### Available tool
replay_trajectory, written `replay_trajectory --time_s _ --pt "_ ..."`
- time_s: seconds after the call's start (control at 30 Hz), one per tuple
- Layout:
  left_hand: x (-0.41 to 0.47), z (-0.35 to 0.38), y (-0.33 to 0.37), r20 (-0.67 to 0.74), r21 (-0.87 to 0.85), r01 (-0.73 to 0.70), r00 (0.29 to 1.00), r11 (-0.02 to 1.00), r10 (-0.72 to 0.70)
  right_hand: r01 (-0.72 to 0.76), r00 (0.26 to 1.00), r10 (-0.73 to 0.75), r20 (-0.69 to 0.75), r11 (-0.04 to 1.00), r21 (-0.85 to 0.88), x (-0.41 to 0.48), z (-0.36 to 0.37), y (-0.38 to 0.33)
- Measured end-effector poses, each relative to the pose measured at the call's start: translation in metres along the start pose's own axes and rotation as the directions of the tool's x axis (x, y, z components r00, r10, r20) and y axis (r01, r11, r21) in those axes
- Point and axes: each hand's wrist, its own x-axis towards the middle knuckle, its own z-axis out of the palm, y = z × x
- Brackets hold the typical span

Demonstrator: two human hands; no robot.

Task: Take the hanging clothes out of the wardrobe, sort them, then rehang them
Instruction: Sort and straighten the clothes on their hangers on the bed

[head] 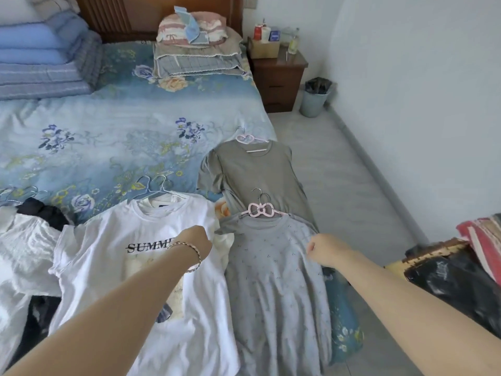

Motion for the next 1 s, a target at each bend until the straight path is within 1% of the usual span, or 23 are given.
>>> replay_trajectory --time_s 0.13,0.3,0.4,0.5,0.6,0.67,0.73,0.77,0.83,0.9,1.0 --pt "0.044 0.021 0.049 -0.001 -0.031 0.045 0.999 0.998 -0.045 0.026 0.999 -0.027 -0.030 0.999 -0.029 0.068 -0.008 0.029" --pt "0.114 0.052 0.085 -0.037 -0.027 0.077 0.996 0.997 -0.078 0.028 1.000 -0.027 0.016 0.995 -0.091 0.167 0.006 0.042" --pt "0.158 0.076 0.090 -0.055 -0.032 0.119 0.991 0.992 -0.120 0.034 0.999 -0.032 0.029 0.996 -0.086 0.229 0.029 0.043" --pt "0.198 0.103 0.084 -0.073 0.007 0.134 0.988 0.991 -0.133 0.053 0.998 -0.051 0.033 0.996 -0.066 0.286 0.052 0.039" --pt "0.225 0.128 0.072 -0.090 -0.068 0.168 0.981 0.984 -0.173 0.076 0.995 -0.069 0.073 0.993 -0.091 0.329 0.073 0.029" --pt "0.237 0.142 0.064 -0.061 -0.150 0.204 0.975 0.967 -0.215 0.054 0.996 -0.046 0.078 0.993 -0.107 0.348 0.086 0.023" --pt "0.243 0.151 0.057 -0.026 -0.203 0.231 0.970 0.952 -0.241 0.026 0.999 -0.022 0.029 0.992 -0.124 0.359 0.093 0.018" --pt "0.243 0.154 0.054 -0.022 -0.212 0.239 0.968 0.947 -0.249 0.011 1.000 -0.010 0.007 0.991 -0.132 0.363 0.095 0.016" --pt "0.241 0.157 0.052 -0.021 -0.216 0.236 0.969 0.947 -0.246 -0.032 0.999 0.033 0.012 0.992 -0.121 0.367 0.095 0.014" --pt "0.236 0.156 0.051 -0.020 -0.198 0.228 0.972 0.953 -0.236 -0.049 0.998 0.052 0.033 0.996 -0.077 0.368 0.093 0.013" --pt "0.227 0.148 0.047 -0.020 -0.228 0.241 0.968 0.943 -0.252 -0.007 1.000 0.008 -0.009 0.995 0.096 0.354 0.082 0.015"
